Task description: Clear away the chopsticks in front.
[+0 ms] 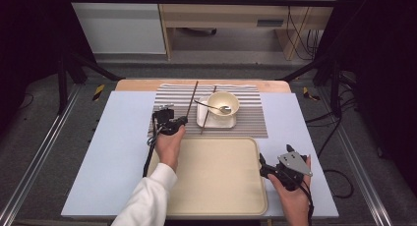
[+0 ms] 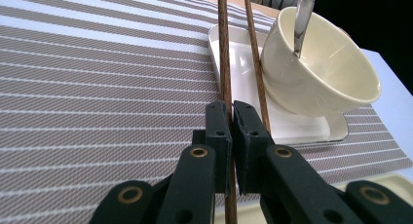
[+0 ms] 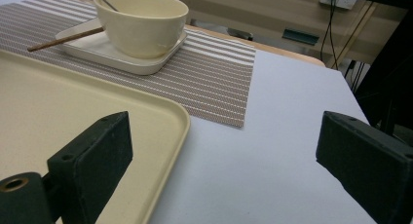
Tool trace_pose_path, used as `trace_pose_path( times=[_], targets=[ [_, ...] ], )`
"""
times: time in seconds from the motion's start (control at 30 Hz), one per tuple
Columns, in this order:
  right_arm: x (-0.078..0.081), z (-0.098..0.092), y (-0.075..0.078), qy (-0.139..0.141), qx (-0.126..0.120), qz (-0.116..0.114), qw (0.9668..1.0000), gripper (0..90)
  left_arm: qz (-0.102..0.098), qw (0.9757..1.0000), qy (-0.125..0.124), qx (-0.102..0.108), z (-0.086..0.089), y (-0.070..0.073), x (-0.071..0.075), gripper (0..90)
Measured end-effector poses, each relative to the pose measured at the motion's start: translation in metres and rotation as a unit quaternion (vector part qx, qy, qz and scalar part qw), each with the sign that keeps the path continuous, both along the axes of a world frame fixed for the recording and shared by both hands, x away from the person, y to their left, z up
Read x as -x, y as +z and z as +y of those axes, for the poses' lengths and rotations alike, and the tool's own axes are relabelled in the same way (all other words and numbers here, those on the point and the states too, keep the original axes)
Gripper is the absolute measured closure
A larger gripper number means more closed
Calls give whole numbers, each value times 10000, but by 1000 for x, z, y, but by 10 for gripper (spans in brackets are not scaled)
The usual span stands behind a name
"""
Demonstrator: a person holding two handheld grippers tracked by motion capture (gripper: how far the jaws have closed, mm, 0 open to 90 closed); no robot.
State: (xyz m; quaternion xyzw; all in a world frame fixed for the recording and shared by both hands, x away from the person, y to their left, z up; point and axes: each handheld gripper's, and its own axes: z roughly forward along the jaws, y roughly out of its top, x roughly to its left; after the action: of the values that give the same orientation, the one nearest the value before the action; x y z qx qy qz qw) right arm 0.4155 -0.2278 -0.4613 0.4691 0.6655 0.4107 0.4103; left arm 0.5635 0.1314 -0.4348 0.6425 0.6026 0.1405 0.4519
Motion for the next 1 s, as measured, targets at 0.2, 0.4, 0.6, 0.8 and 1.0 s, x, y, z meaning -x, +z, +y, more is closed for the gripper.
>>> trace_pose_path(
  times=[0.2,0.4,0.6,0.8,1.0],
  targets=[
    [0,1,-2,111,102,8,9999,54,-139,9999,39,32,14,9,18,857],
    [0,2,-2,143,103,5,9998,52,-175,9998,96,95,21,10,27,857],
    [0,1,-3,217,120,9,9997,51,-283,9992,265,76,27,13,38,858],
    [1,5,-1,323,134,-20,9994,49,-333,9987,383,94,31,13,54,857],
    [4,4,1,276,105,-45,9996,48,-299,9985,436,158,33,8,73,857]
  ],
)
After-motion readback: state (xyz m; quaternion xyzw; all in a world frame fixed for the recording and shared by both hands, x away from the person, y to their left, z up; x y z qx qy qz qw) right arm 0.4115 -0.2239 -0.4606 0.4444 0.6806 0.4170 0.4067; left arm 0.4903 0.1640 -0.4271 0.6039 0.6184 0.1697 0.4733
